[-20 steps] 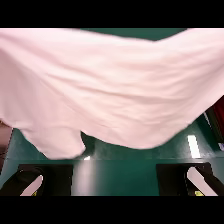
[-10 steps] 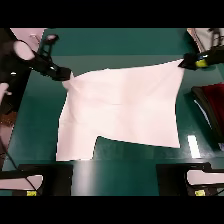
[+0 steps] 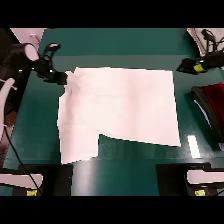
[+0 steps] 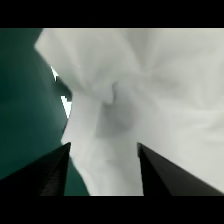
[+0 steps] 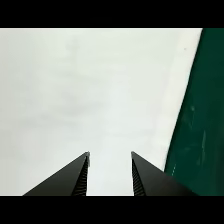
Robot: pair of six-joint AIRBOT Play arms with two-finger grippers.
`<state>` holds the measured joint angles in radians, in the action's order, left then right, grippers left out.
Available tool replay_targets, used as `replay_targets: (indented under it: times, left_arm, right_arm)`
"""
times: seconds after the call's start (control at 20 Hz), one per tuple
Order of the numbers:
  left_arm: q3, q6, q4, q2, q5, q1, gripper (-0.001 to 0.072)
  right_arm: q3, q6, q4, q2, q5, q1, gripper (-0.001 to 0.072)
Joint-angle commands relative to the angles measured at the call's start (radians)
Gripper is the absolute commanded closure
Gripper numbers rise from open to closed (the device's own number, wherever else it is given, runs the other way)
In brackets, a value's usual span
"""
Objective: Fold the shirts.
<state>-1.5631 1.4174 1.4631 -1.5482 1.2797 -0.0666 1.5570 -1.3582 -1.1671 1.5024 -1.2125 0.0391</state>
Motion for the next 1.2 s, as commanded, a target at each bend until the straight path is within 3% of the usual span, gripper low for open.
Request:
replay_targets:
  times: [0.0,0.25,0.45,0.85,0.9,0.95,1.0,1.15]
  left_arm:
    - [0.090,-0.012,-0.088,0.094,0.112,0.110,0.0216]
    - [0.576,-0.133,-0.278,0.324,0.066,0.285,0.0215]
    - [0.861,-0.199,-0.350,0.367,-0.011,0.364,0.0215]
    - [0.944,-0.273,-0.547,0.367,-0.187,0.364,0.0217]
    - [0.944,-0.272,-0.550,0.367,-0.189,0.364,0.0245]
    - [0.944,-0.273,-0.554,0.367,-0.184,0.364,0.0494]
    - [0.944,-0.273,-0.556,0.367,-0.179,0.364,0.0672]
    - [0.914,-0.273,-0.558,0.367,-0.160,0.364,0.0683]
  right_arm:
    - [-0.100,0.029,-0.001,-0.136,-0.149,0.068,0.0407]
    - [-0.333,0.043,0.004,-0.330,-0.123,0.094,0.0407]
    - [-0.459,0.078,0.129,-0.417,-0.046,0.094,0.0407]
    - [-0.497,0.084,0.180,-0.444,-0.079,0.094,0.0407]
    - [-0.497,0.084,0.177,-0.444,-0.098,0.094,0.0407]
    - [-0.497,0.084,0.172,-0.444,-0.124,0.095,0.0407]
    - [-0.499,0.084,0.164,-0.444,-0.156,0.103,0.0407]
    - [-0.507,0.084,0.092,-0.444,-0.253,0.154,0.0407]
